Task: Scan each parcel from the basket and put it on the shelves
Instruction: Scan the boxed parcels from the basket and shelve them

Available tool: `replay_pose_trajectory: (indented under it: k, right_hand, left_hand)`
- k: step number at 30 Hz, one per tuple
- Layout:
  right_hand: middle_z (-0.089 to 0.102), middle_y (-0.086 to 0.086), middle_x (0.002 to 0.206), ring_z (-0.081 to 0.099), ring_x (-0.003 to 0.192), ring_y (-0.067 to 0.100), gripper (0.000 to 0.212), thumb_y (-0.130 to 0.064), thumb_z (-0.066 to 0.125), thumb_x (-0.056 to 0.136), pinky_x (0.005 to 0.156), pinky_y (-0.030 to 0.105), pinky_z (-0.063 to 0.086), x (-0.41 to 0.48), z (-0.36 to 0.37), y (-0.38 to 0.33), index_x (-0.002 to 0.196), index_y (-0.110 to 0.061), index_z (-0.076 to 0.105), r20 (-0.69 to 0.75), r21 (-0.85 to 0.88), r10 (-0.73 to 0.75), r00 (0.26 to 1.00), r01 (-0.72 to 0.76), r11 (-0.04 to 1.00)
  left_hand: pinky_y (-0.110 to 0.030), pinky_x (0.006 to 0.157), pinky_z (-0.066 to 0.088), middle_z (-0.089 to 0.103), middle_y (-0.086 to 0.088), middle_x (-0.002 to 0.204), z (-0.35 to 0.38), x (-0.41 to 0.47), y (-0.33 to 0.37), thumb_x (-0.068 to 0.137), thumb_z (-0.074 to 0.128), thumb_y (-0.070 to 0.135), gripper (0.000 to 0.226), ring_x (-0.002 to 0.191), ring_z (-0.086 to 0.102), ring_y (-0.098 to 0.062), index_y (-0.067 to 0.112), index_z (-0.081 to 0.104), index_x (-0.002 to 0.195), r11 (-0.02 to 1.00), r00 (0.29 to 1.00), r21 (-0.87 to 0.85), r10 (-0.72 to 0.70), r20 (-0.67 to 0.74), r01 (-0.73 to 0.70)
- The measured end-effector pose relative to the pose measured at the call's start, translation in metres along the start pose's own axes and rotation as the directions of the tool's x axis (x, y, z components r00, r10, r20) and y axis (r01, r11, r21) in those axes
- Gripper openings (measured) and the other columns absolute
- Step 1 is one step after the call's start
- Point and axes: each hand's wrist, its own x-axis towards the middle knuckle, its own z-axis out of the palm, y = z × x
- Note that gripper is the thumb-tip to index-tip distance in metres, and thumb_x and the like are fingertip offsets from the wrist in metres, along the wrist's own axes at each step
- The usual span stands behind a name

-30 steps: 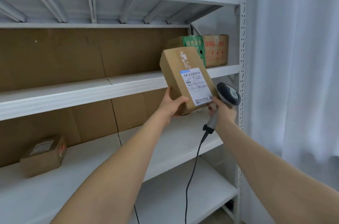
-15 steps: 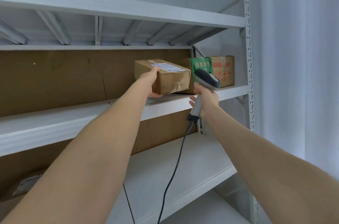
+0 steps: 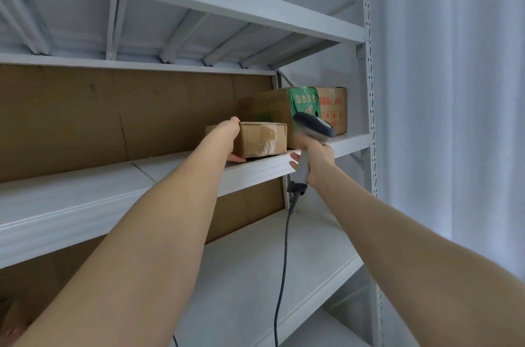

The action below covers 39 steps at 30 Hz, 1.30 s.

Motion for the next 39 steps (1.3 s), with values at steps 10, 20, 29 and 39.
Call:
replay_pose_trajectory:
  k: [10,20,29,39]
  right_hand:
    - [0.063,0.008,0.117,0.063,0.109,0.026,0.039,-0.021,0.073,0.086,0.076,0.036,0.055,-0.003,-0.018,0.011,0.119,-0.013,0.054,-0.086,0.006,0.023,0.996,-0.023,1.0]
    - [0.066,0.005,0.091,0.065,0.088,0.022,0.02,-0.021,0.075,0.084,0.075,0.033,0.057,-0.026,-0.065,0.022,0.096,-0.011,0.062,-0.188,0.028,-0.038,0.981,0.044,0.999]
    - [0.059,0.003,0.07,0.054,0.057,0.016,0.01,-0.017,0.07,0.084,0.059,0.025,0.05,-0.085,-0.19,0.047,0.081,-0.011,0.062,-0.461,0.169,0.043,0.886,0.04,0.985]
    - [0.061,0.006,0.071,0.057,0.063,0.016,0.012,-0.016,0.068,0.088,0.068,0.029,0.05,-0.183,-0.389,0.086,0.095,-0.007,0.066,-0.737,0.276,0.187,0.649,0.036,0.961]
  left_hand:
    - [-0.029,0.099,0.044,0.05,-0.007,0.093,0.007,0.011,-0.004,0.102,0.032,0.016,0.031,0.104,0.051,-0.02,0.006,0.051,0.125,0.993,0.99,0.003,0.117,-0.083,-0.117]
    - [-0.014,0.061,0.036,0.053,-0.004,0.125,0.068,-0.031,-0.019,0.096,0.05,0.017,0.03,0.093,0.052,-0.012,0.02,0.052,0.126,0.583,0.556,0.325,0.811,-0.181,-0.744]
    - [-0.032,0.086,0.047,0.054,-0.003,0.098,0.207,-0.066,-0.129,0.089,0.055,0.014,0.011,0.099,0.053,-0.028,0.015,0.057,0.1,0.724,0.749,0.326,0.386,0.537,-0.607]
    - [-0.029,0.078,0.041,0.052,-0.004,0.084,0.357,-0.19,-0.255,0.088,0.055,0.012,0.026,0.092,0.049,-0.025,0.023,0.044,0.067,0.686,0.576,0.371,0.085,0.813,-0.625]
